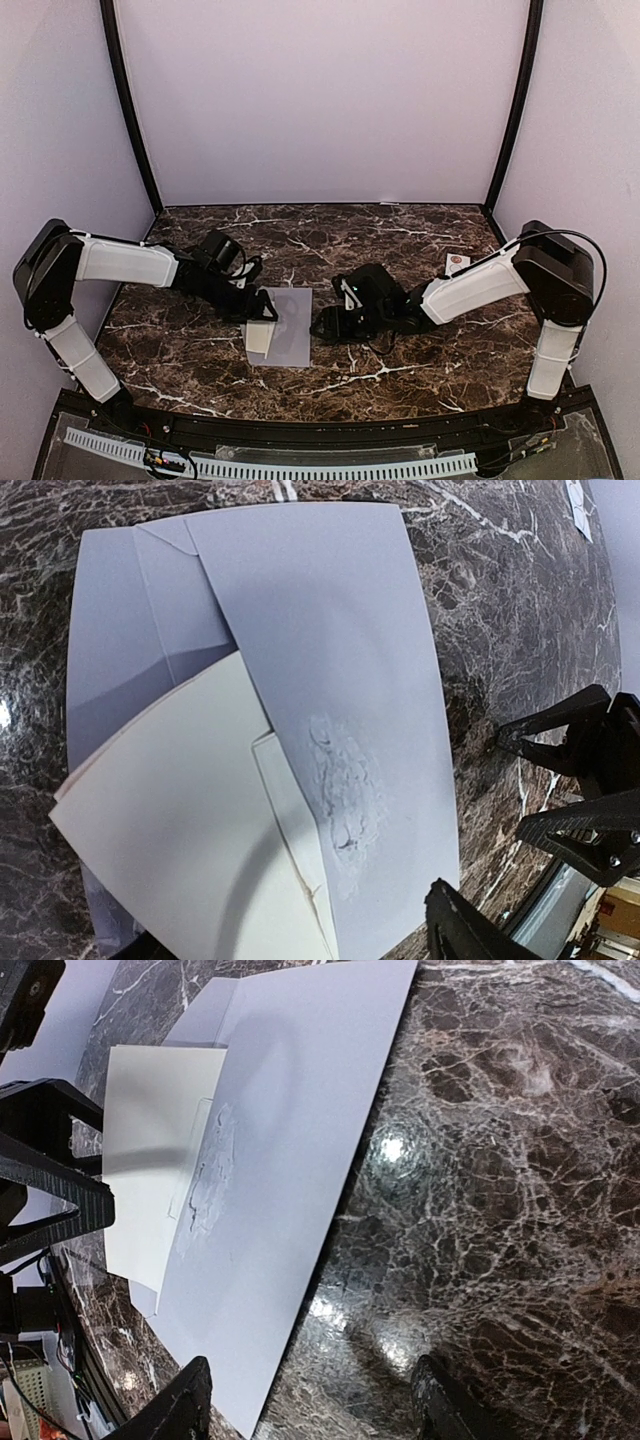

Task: Place the letter into the envelope and seal it

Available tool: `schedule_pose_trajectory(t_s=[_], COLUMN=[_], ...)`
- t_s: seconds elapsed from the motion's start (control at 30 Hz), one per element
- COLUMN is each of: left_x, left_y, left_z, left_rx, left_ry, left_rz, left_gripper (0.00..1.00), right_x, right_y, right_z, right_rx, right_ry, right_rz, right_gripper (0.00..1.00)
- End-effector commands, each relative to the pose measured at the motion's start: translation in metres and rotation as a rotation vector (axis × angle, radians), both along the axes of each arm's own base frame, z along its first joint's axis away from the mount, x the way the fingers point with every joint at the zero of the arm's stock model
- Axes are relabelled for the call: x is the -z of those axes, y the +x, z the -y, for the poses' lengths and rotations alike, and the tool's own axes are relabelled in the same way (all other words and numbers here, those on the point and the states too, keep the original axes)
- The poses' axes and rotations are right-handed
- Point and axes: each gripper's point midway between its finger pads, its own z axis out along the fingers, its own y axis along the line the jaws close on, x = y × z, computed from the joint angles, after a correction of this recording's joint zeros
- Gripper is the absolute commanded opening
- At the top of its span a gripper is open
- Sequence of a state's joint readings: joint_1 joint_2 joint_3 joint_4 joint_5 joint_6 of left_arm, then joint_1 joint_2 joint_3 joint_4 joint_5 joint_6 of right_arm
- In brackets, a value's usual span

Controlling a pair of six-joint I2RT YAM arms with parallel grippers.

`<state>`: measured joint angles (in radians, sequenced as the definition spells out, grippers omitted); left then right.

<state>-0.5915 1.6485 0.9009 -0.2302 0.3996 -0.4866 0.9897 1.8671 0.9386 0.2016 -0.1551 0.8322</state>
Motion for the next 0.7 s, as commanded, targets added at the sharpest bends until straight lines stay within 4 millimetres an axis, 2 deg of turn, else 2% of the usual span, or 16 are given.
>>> schedule_pose_trajectory(t_s=[0.0, 0.4, 0.47, 0.67], left_x=[-0.008, 0.006, 0.008, 0.010], left_y=[-0.004, -0.009, -0.009, -0.009], left_z=[-0.007, -0.018, -0.019, -0.020], left_rx=[-0.005, -0.027, -0.026, -0.024], left_ry=[0.024, 0.075, 0.085, 0.087], left_rz=[0.010, -0.007, -0.009, -0.009], left_gripper=[0.73, 0.50, 0.41, 0.27], right_x=[-0.002, 0.000, 0.001, 0.003], right_y=[-0.004, -0.002, -0.002, 0.000], right_z=[0.005, -0.006, -0.007, -0.011], right_rx=[0.004, -0.015, -0.016, -0.022], right_ry=[-0.026, -0.015, -0.016, -0.016], right_rz=[0.002, -0.008, -0.010, -0.011], right_gripper=[0.65, 0.63, 0.63, 0.61])
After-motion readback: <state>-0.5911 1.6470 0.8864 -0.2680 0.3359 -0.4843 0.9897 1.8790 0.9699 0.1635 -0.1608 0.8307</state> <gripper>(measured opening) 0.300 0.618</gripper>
